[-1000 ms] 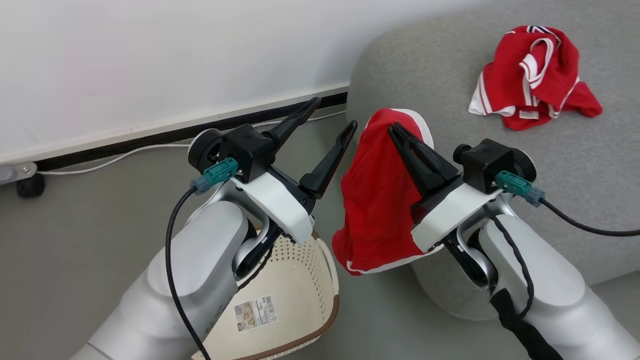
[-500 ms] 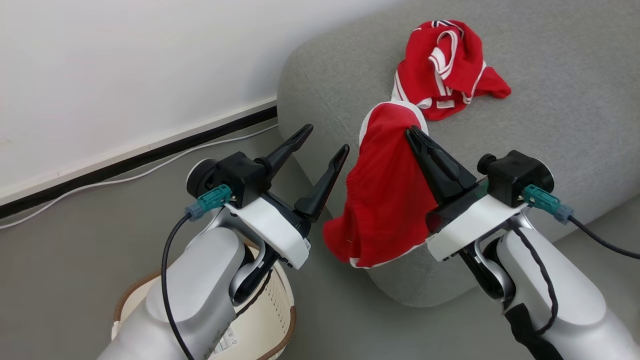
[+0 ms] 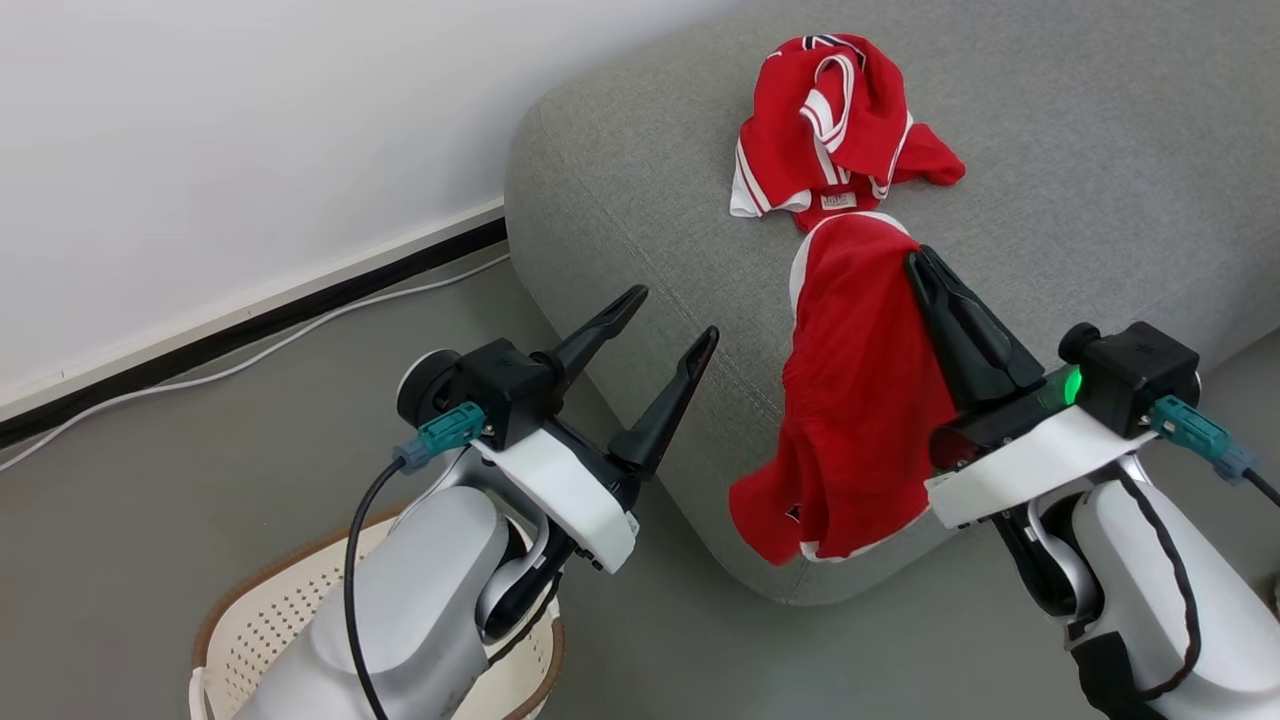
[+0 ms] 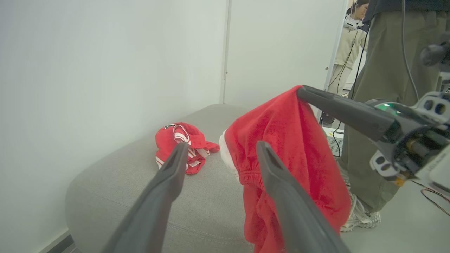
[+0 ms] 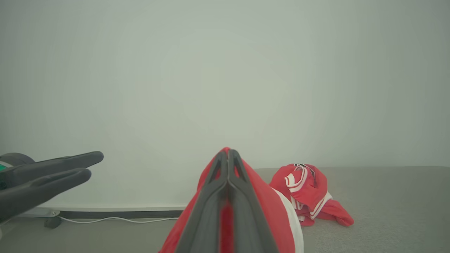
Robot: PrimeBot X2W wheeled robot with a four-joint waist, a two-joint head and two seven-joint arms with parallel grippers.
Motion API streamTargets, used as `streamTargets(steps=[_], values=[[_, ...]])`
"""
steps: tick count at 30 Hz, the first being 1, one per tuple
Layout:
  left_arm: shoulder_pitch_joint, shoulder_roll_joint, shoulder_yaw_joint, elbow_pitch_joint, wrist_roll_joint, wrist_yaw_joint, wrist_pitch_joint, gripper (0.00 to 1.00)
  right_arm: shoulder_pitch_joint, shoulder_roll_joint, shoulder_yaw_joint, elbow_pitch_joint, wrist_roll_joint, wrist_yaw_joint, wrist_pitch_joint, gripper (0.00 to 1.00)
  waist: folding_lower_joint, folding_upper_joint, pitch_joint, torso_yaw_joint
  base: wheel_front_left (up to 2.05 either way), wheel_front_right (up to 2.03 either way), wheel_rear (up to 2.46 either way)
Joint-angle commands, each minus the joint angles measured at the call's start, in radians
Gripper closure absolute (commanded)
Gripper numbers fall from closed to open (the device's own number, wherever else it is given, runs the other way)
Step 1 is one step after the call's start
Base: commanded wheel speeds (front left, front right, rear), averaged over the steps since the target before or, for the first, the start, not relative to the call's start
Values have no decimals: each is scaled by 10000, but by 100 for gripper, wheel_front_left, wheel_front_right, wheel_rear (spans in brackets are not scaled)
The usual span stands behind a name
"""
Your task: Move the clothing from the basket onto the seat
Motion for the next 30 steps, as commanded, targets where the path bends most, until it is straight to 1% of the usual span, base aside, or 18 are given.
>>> streamTargets(steps=[1, 4, 9, 16, 18, 23, 30], values=[[-231, 94, 259, -237, -43, -40, -61, 0, 142, -86, -70, -398, -167, 40, -61, 100, 0, 0, 27, -11, 0, 0, 0], [-240, 83, 211, -226, -73, -40, -61, 0, 274, -145, -298, -576, -249, 40, -61, 100, 0, 0, 63, -21, 0, 0, 0], [-204, 94, 91, -224, -53, -40, -61, 0, 211, -424, -967, -682, -451, 40, -61, 100, 0, 0, 243, -31, 0, 0, 0], [-170, 146, 57, -187, 135, -40, -61, 0, -949, -997, -1793, -226, -752, 40, -61, 100, 0, 0, 816, -25, 0, 0, 0], [-149, 140, 43, -175, 192, -40, -61, 0, -1343, -1151, -2108, -36, -752, 40, -61, 100, 0, 0, 1059, 2, 0, 0, 0], [-370, 75, -194, -75, 322, -40, -61, 0, -2219, -1641, -2875, 343, -816, 40, -61, 100, 0, 0, 1883, 321, 0, 0, 0], [-1057, 16, -655, 104, 505, -40, -61, 0, -3175, -2220, -4219, 478, -998, 40, -61, 100, 0, 0, 3221, 834, 0, 0, 0]])
